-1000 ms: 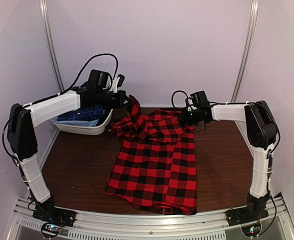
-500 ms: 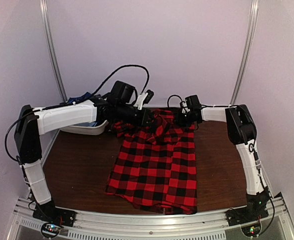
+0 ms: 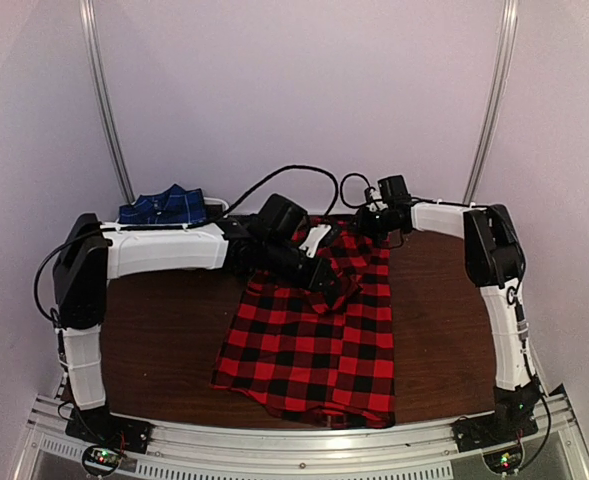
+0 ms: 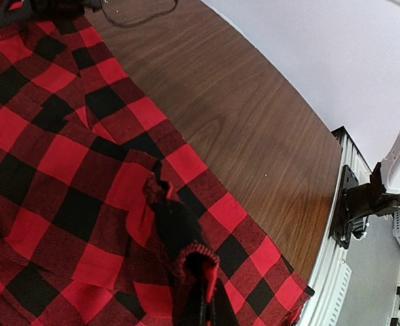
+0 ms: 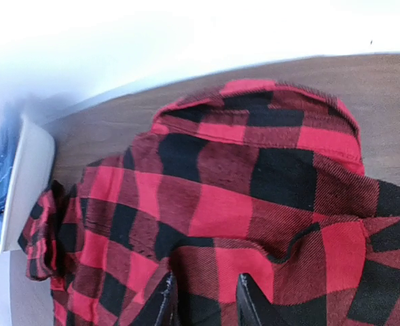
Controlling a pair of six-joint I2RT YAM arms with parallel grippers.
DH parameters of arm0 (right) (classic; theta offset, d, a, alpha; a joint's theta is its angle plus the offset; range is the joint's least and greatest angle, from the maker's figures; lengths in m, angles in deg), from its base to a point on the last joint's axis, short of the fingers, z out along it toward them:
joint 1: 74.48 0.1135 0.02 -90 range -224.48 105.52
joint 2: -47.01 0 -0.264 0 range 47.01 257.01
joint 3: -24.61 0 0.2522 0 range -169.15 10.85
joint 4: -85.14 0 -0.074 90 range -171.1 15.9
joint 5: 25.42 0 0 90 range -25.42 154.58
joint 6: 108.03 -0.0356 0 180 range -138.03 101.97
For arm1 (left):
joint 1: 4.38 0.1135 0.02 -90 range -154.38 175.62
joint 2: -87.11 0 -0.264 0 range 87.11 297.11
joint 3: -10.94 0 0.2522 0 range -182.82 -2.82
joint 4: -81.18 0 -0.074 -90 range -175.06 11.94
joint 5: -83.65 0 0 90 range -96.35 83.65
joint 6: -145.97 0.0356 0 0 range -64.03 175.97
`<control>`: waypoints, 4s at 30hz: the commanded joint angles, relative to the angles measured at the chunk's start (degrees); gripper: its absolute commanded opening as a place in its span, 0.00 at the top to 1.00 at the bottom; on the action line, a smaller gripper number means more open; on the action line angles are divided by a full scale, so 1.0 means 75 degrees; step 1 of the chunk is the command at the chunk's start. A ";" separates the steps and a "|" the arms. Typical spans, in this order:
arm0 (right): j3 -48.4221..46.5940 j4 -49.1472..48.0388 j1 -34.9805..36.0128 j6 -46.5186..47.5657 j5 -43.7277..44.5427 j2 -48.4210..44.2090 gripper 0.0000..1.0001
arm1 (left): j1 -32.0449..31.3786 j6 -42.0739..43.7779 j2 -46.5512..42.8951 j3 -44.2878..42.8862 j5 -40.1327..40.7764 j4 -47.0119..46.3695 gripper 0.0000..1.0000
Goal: Fold and stack the long sleeve shirts
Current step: Fold the sleeve of the 1/3-folded shirt, then move the right arm to the center of the board with the 1/3-folded shirt.
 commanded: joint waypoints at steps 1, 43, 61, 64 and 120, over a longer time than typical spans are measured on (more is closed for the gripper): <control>0.0410 0.0015 -0.0054 0.0106 0.0056 -0.1395 0.68 | -0.0272 0.0058 0.0339 -0.0253 -0.0255 -0.0388 1.00; 0.6970 -0.0692 -0.0053 0.0381 0.1354 -0.6904 0.65 | -0.1945 0.0433 0.1174 -0.0258 0.0193 -0.0524 0.98; 0.7271 -0.0724 -0.0054 0.0457 0.1422 -0.6871 0.65 | -0.2024 0.0860 0.1308 -0.0465 -0.0101 0.0292 0.88; 0.7271 -0.0678 -0.0053 0.0498 0.1431 -0.6868 0.65 | -0.2044 0.0909 0.1287 -0.0574 -0.0222 0.0330 0.63; 0.4233 -0.0705 -0.0353 0.0485 0.2063 -0.2080 0.85 | 0.1113 -0.1492 -0.1859 0.4656 0.3239 0.0688 0.68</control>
